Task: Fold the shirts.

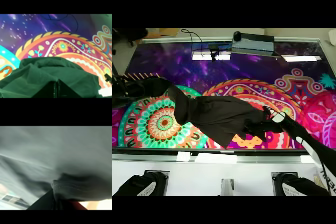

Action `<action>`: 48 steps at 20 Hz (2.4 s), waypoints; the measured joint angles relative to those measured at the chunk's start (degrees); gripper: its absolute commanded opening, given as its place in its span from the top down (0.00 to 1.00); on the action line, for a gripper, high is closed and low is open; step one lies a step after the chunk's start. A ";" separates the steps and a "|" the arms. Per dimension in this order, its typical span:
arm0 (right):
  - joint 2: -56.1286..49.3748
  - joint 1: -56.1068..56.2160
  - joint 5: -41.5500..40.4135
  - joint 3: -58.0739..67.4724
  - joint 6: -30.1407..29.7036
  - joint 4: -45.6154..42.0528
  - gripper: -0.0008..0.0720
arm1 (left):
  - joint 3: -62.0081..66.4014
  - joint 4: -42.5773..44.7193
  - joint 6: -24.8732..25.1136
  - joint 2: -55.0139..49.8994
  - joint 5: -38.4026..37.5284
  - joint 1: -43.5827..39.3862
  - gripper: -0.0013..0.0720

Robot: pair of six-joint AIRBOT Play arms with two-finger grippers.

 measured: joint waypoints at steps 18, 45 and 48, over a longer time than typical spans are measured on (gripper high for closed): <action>38.34 -5.29 0.55 62.62 3.45 -47.93 0.94 | 41.18 0.85 0.48 3.10 23.37 7.32 0.93; -13.00 -5.18 14.97 53.81 23.19 -55.74 0.89 | 42.56 9.66 3.78 -46.86 -16.63 5.95 0.87; -13.68 -5.18 15.39 53.72 23.87 -54.07 0.17 | 42.56 8.46 1.29 -49.20 -22.08 5.46 0.14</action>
